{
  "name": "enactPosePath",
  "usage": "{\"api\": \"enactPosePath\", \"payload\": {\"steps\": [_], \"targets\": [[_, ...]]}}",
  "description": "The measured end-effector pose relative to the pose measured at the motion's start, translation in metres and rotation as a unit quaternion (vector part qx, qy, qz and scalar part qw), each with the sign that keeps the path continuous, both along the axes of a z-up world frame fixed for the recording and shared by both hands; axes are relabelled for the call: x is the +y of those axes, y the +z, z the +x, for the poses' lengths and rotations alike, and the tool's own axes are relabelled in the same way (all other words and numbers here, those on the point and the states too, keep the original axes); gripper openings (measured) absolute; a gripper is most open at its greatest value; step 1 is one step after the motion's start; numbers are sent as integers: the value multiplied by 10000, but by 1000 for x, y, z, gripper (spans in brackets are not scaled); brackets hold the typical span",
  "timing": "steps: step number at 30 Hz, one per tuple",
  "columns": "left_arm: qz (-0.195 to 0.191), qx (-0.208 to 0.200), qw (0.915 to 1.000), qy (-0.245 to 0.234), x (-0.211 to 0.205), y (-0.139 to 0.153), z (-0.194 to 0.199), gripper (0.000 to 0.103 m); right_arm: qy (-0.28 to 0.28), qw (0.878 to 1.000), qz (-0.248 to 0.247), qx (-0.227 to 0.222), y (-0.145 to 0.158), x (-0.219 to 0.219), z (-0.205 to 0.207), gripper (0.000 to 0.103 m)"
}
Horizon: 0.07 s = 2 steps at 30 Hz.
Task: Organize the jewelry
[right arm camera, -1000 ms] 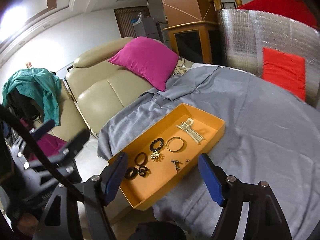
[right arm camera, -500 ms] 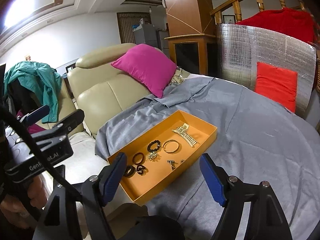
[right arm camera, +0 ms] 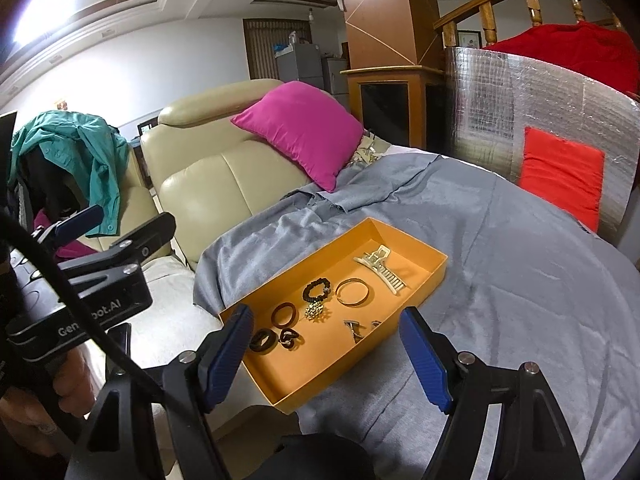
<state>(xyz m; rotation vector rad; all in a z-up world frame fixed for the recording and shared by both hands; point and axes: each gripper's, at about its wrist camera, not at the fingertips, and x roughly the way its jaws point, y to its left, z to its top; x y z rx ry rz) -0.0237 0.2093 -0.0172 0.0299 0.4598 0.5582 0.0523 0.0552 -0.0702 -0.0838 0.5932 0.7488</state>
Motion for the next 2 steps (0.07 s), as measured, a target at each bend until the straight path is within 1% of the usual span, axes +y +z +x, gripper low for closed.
{"api": "enactPosePath", "payload": {"steps": [2], "targets": [[102,1,9999,5,-3,-1,3,97,-38,10000,55,-29,0,-3,3,78]]}}
